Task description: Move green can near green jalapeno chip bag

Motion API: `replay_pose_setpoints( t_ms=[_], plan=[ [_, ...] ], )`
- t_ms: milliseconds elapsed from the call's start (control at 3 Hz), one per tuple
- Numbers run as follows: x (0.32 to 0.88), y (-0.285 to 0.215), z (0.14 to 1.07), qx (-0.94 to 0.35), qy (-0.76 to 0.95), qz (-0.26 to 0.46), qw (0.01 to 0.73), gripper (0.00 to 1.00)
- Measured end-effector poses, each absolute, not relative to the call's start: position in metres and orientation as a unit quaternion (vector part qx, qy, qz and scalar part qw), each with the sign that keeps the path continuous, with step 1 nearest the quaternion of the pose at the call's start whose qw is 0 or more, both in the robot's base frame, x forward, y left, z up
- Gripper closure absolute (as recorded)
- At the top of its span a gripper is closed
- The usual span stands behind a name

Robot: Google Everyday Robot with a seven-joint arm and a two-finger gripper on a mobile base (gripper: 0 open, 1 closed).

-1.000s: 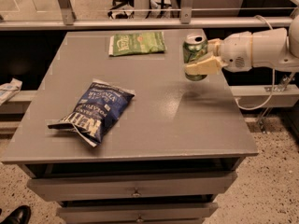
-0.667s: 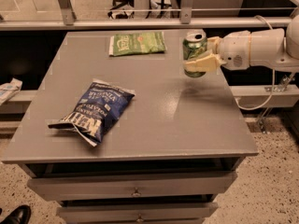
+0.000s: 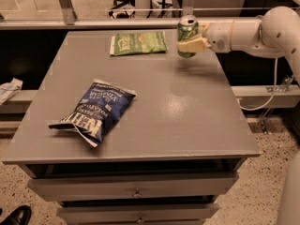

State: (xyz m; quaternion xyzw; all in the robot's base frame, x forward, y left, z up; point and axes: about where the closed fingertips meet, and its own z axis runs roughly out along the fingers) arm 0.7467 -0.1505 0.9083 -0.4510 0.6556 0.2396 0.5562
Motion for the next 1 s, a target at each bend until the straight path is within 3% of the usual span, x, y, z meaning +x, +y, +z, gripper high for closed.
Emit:
replay_pose_setpoints(
  t_ms=[1000],
  plan=[
    [0.83,-0.162,0.901,-0.41,0.667,0.206,0.587,1.0]
  ],
)
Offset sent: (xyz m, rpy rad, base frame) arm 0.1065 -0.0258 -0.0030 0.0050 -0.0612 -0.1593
